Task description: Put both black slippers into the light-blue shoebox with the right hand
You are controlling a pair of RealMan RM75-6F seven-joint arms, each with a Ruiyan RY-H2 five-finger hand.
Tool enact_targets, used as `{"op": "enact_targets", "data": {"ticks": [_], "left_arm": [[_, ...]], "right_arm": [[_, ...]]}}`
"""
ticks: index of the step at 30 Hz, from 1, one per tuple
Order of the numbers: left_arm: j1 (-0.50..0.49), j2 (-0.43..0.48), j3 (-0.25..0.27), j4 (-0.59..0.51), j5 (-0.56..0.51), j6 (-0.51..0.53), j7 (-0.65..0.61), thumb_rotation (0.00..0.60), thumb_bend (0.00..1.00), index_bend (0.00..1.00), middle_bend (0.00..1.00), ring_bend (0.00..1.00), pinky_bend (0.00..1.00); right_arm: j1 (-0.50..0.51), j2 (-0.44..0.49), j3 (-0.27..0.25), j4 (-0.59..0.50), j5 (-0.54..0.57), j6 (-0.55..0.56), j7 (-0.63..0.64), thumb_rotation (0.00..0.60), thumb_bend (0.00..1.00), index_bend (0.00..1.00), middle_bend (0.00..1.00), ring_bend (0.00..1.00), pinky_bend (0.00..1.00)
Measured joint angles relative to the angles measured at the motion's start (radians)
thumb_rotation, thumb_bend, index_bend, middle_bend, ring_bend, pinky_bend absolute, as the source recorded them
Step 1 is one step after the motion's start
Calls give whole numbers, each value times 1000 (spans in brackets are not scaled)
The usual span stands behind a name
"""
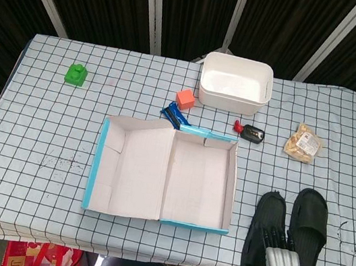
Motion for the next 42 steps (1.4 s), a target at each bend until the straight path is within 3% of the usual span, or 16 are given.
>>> {"op": "enact_targets", "data": {"ticks": [42], "left_arm": [[-10, -23, -2, -13, -20, -15, 80, 600, 458, 36, 30, 0, 16]], "right_arm": [[75, -47, 2, 114, 73, -14, 87, 600, 153, 0, 0, 0, 11]]}}
